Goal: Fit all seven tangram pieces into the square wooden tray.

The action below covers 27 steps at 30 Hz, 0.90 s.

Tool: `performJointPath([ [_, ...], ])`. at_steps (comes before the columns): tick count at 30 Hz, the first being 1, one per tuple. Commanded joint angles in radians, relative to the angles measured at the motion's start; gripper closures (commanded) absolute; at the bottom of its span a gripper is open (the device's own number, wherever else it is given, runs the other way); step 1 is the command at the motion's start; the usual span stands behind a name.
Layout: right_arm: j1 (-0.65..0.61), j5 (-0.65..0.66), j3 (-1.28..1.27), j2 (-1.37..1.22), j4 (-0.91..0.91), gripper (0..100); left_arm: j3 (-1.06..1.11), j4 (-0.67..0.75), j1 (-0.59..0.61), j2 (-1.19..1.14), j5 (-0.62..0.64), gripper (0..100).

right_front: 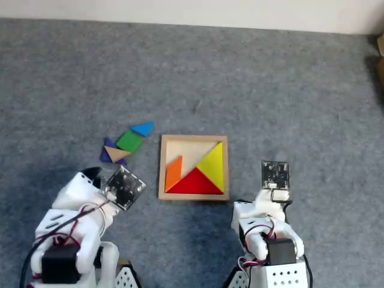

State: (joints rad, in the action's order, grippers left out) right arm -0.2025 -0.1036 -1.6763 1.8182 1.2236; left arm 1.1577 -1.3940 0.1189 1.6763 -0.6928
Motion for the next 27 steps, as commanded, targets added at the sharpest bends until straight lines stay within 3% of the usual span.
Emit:
performJointPath([
  [1, 0.004, -0.008, -0.108, 0.021, 0.007, 99.3, -0.133, -0.003, 0.013, -0.245, -0.014, 99],
  [8, 0.004, -0.008, -0.108, 0.021, 0.007, 99.3, -0.351, -0.003, 0.013, -0.677, -0.008, 81],
  [18, 0.004, -0.008, -0.108, 0.021, 0.007, 99.3, -0.506, 0.196, 0.007, -1.107, -0.008, 81],
  [27, 0.004, -0.008, -0.108, 0.021, 0.007, 99.3, -0.680, 0.267, 0.005, -1.438, 0.037, 81],
])
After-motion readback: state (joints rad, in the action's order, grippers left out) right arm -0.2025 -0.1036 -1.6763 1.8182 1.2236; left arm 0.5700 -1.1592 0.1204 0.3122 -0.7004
